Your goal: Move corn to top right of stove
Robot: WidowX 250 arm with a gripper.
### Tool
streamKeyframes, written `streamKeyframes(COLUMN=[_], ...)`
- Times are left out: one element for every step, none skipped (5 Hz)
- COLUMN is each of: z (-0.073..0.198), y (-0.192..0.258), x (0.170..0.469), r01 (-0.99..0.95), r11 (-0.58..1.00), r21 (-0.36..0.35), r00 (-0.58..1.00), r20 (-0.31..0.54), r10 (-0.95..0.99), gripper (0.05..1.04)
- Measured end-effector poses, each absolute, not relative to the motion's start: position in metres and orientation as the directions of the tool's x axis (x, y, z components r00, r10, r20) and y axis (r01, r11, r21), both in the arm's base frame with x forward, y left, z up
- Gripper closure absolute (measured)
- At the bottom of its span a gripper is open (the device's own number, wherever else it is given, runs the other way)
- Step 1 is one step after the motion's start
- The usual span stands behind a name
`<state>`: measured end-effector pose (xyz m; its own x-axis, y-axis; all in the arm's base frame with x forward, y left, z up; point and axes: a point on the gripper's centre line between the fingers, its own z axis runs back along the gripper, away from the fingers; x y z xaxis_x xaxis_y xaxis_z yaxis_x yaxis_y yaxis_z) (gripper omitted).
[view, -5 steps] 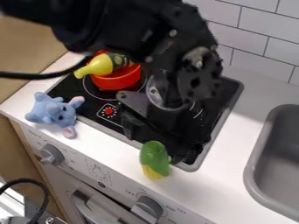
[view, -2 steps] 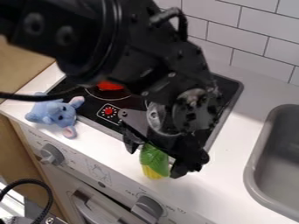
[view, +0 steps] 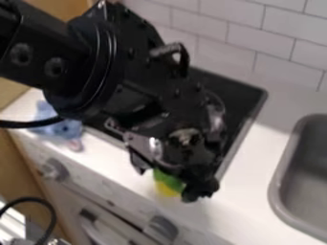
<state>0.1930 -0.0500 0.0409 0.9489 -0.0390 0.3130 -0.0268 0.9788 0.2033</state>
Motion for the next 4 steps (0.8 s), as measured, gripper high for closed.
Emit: streamKeyframes(z=[0.034, 0.0338, 0.0342, 0.0407], y=[-0.0473, -0.0431, -0.0421, -0.0411], x=[0.1952, 0.1982, 0.1971, 0.1931], r01=[-0.026, -0.036, -0.03, -0.034], r11=[0.98, 0.98, 0.982, 0.98], r21=[0.199, 0.194, 0.189, 0.196], r00=[0.944, 0.943, 0.949, 0.962], r20=[0.327, 0.33, 0.313, 0.272], r10=[-0.041, -0.03, -0.031, -0.021], gripper=[0.114, 0.334, 0.348, 0.348])
